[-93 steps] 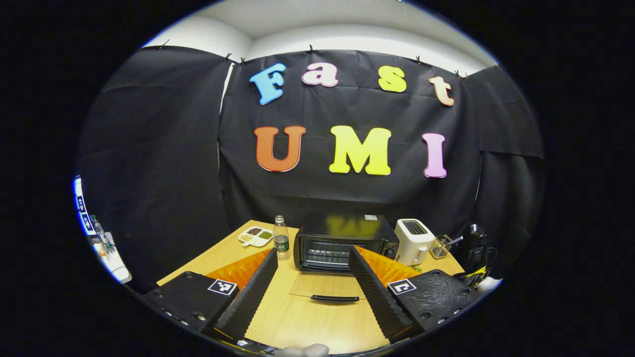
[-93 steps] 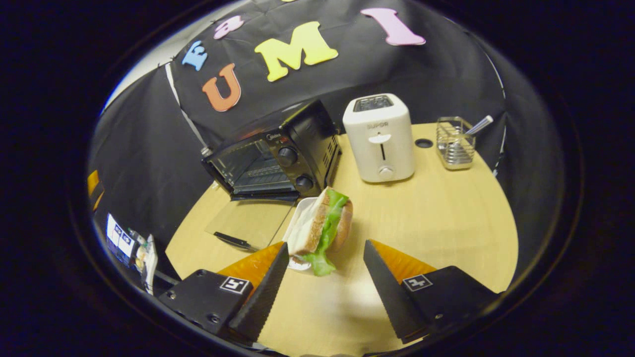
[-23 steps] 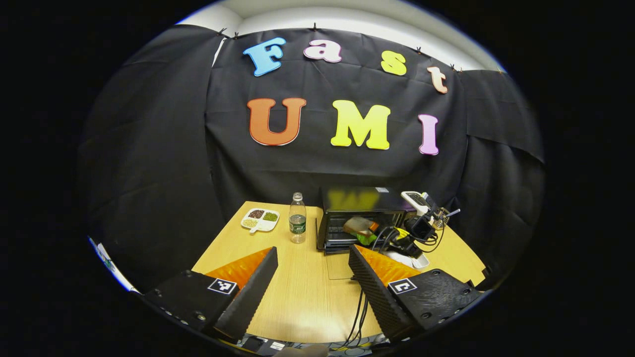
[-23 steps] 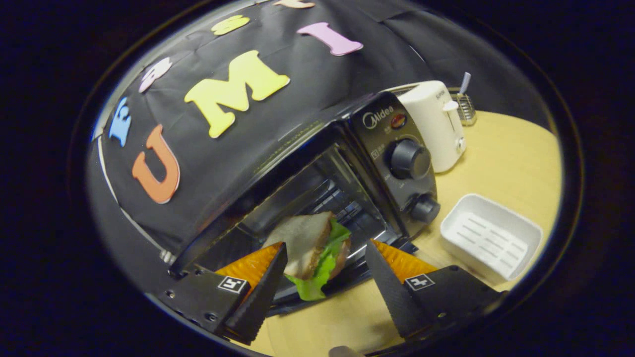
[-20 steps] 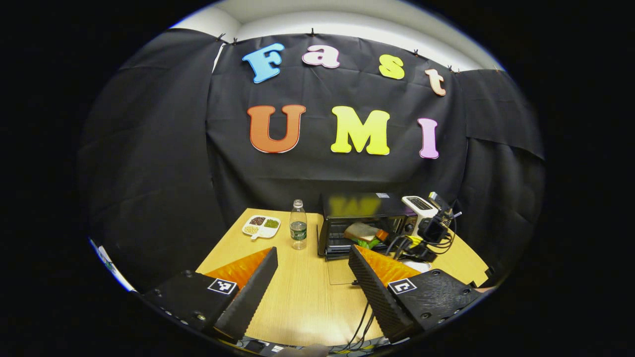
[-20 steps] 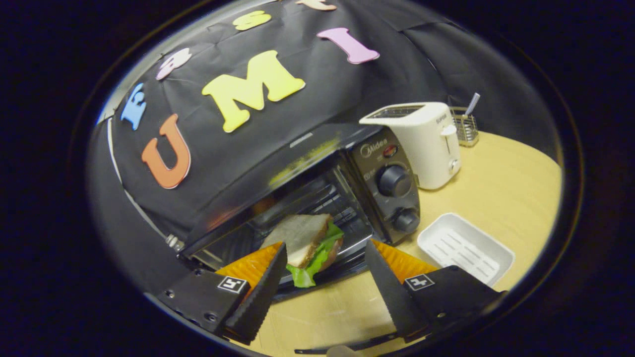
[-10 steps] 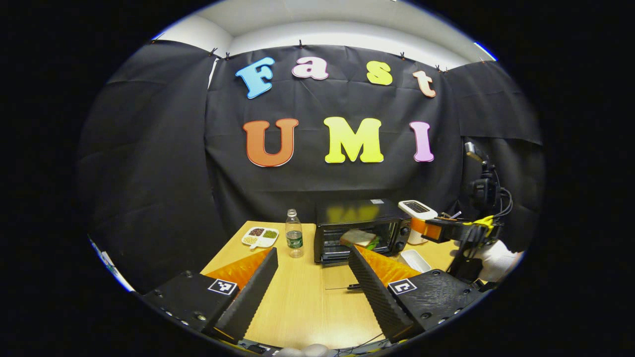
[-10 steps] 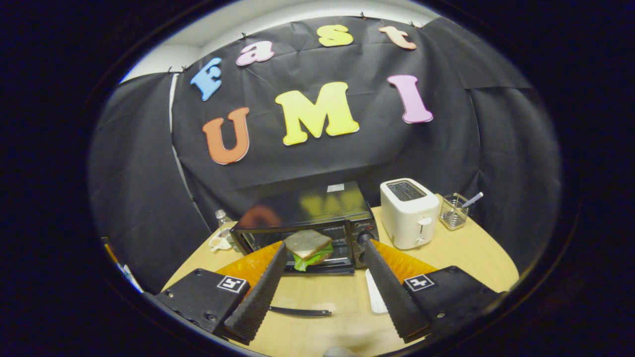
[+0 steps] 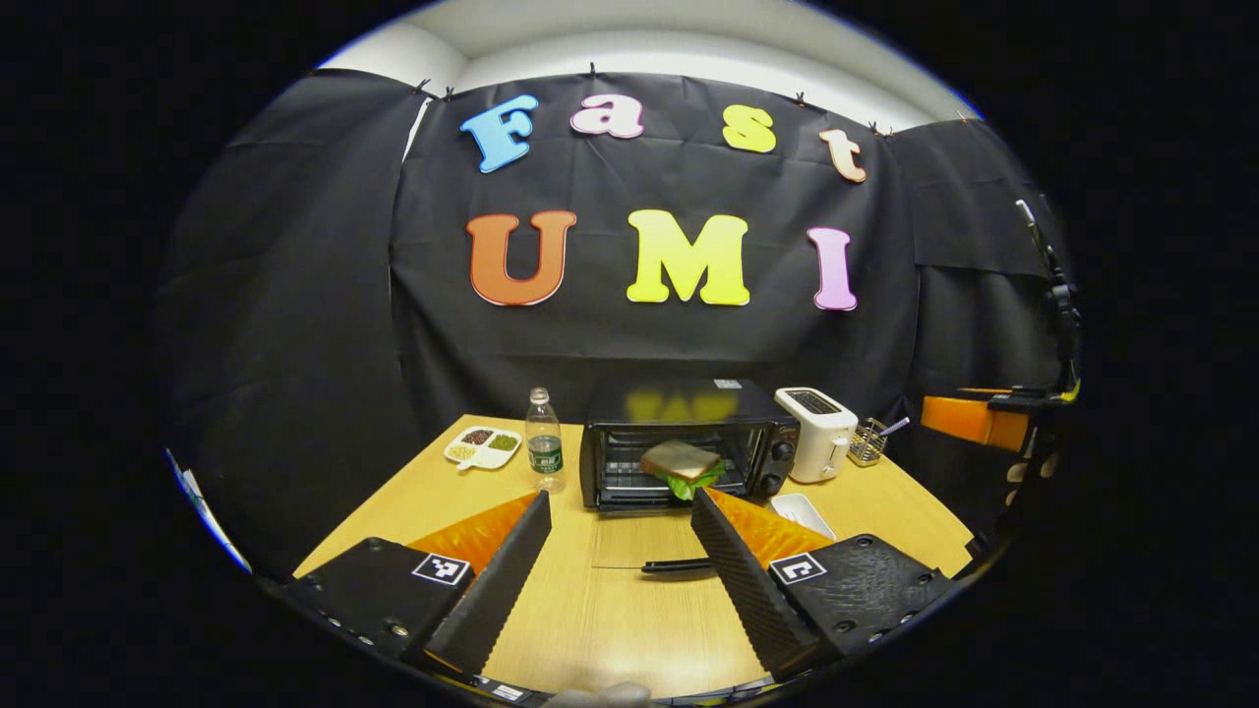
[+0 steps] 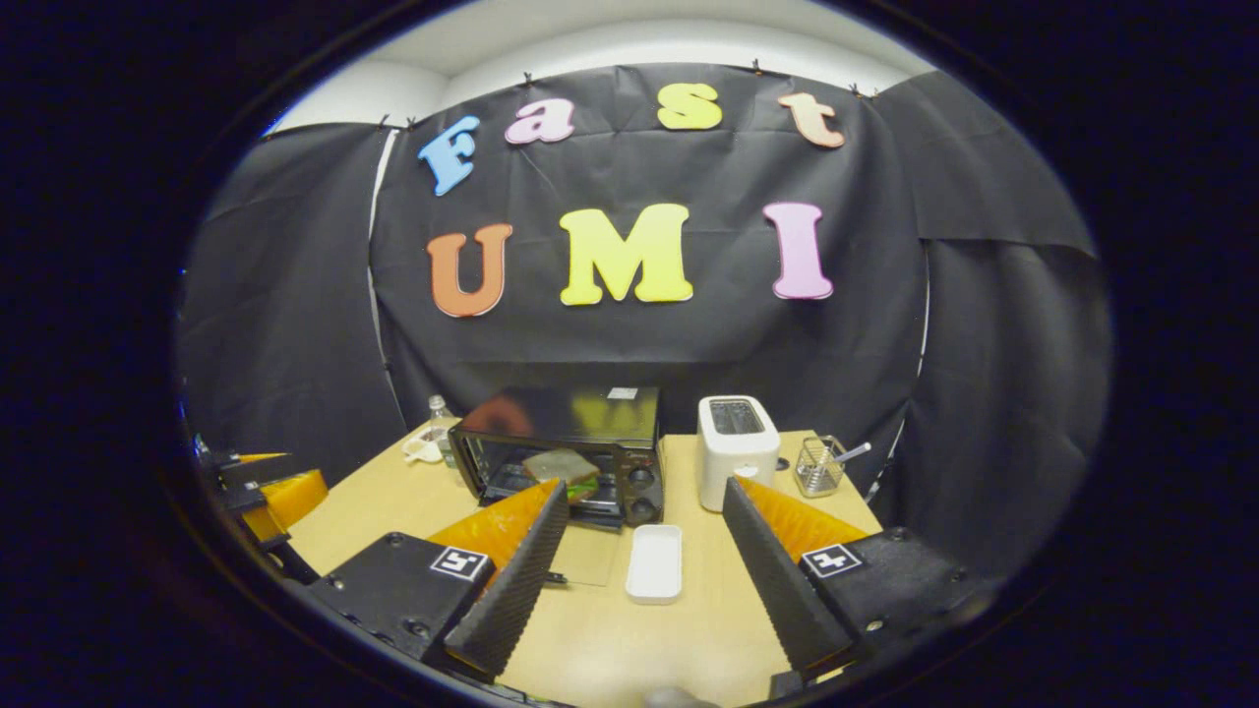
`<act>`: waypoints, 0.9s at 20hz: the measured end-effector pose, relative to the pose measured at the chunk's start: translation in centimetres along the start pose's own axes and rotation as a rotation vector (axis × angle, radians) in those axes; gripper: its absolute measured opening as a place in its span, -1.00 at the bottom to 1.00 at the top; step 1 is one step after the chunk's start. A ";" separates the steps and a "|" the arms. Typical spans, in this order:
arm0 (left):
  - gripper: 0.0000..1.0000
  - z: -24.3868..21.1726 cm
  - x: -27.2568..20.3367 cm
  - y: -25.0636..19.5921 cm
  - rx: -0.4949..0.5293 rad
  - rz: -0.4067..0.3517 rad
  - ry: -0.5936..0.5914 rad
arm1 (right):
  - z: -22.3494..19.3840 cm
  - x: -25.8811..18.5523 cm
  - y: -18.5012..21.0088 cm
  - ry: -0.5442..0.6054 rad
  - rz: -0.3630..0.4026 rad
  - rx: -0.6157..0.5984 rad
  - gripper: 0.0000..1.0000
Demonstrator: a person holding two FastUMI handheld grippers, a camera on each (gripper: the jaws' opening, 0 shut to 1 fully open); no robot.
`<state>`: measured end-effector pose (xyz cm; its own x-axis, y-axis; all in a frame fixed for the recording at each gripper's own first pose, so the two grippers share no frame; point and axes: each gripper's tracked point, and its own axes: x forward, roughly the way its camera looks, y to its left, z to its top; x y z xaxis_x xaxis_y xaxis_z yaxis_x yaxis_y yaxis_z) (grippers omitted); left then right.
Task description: Open the electric oven with the left hand, put the food in, and close the electric oven.
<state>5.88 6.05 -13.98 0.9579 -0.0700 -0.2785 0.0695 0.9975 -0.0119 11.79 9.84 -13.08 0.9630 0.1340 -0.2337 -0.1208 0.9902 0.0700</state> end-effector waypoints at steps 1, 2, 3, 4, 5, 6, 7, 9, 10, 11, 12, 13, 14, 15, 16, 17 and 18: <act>0.90 -0.9 0.6 -0.6 -0.006 0.001 0.019 | 0.0 0.0 -0.4 0.008 0.008 -0.005 0.80; 0.90 -1.7 1.2 -1.2 -0.012 -0.001 0.036 | -0.2 0.0 -0.7 0.014 0.013 -0.007 0.80; 0.90 -2.4 1.7 -1.9 -0.020 -0.009 0.046 | -0.2 0.0 -1.2 0.023 0.014 -0.005 0.80; 0.90 -3.3 2.2 -2.5 -0.029 -0.008 0.064 | -0.3 0.0 -1.6 0.034 0.017 0.002 0.80; 0.90 -4.4 2.8 -3.1 -0.030 -0.011 0.085 | -0.2 0.0 -2.1 0.038 0.021 0.007 0.80; 0.89 -5.9 3.4 -3.7 -0.025 -0.013 0.108 | -0.1 0.0 -2.6 0.042 0.019 0.006 1.00; 0.90 -7.2 4.1 -4.2 -0.023 -0.014 0.136 | 0.1 -0.1 -3.1 0.041 0.019 0.000 1.00; 0.90 -10.1 5.3 -4.9 -0.033 -0.021 0.194 | 0.0 -0.3 -4.2 0.050 0.009 -0.015 1.00; 0.91 -11.6 5.8 -5.4 -0.041 -0.023 0.225 | 0.0 -0.5 -4.6 0.051 0.005 -0.016 1.00; 0.90 -13.0 6.5 -5.9 -0.046 -0.029 0.258 | 0.2 -0.8 -5.0 0.052 -0.004 -0.020 1.00; 0.90 -14.3 7.1 -6.2 -0.051 -0.031 0.289 | 0.1 -1.0 -5.5 0.054 -0.013 -0.025 0.80; 0.91 -15.4 7.6 -6.7 -0.048 -0.041 0.309 | 0.0 -1.2 -6.1 0.056 -0.026 -0.032 0.80; 0.90 -16.8 8.3 -7.1 -0.042 -0.047 0.336 | -0.1 -1.4 -6.6 0.061 -0.038 -0.036 1.00; 0.90 -17.8 8.7 -7.4 -0.038 -0.054 0.359 | -0.3 -1.6 -7.0 0.070 -0.048 -0.038 0.80; 0.91 -18.5 9.3 -7.7 -0.036 -0.065 0.375 | -0.7 -1.7 -7.3 0.078 -0.058 -0.039 0.80; 0.90 -19.0 9.6 -8.0 -0.030 -0.070 0.390 | -0.9 -1.9 -7.7 0.086 -0.070 -0.037 0.80; 0.90 -19.7 10.1 -8.1 -0.022 -0.072 0.412 | -1.2 -2.1 -8.3 0.093 -0.083 -0.037 0.80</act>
<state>9.48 -2.57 -35.62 0.7591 -0.1352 -0.6368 0.1223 0.9904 -0.0645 10.51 1.42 -14.36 0.9439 0.0525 -0.3260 -0.0516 0.9986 0.0115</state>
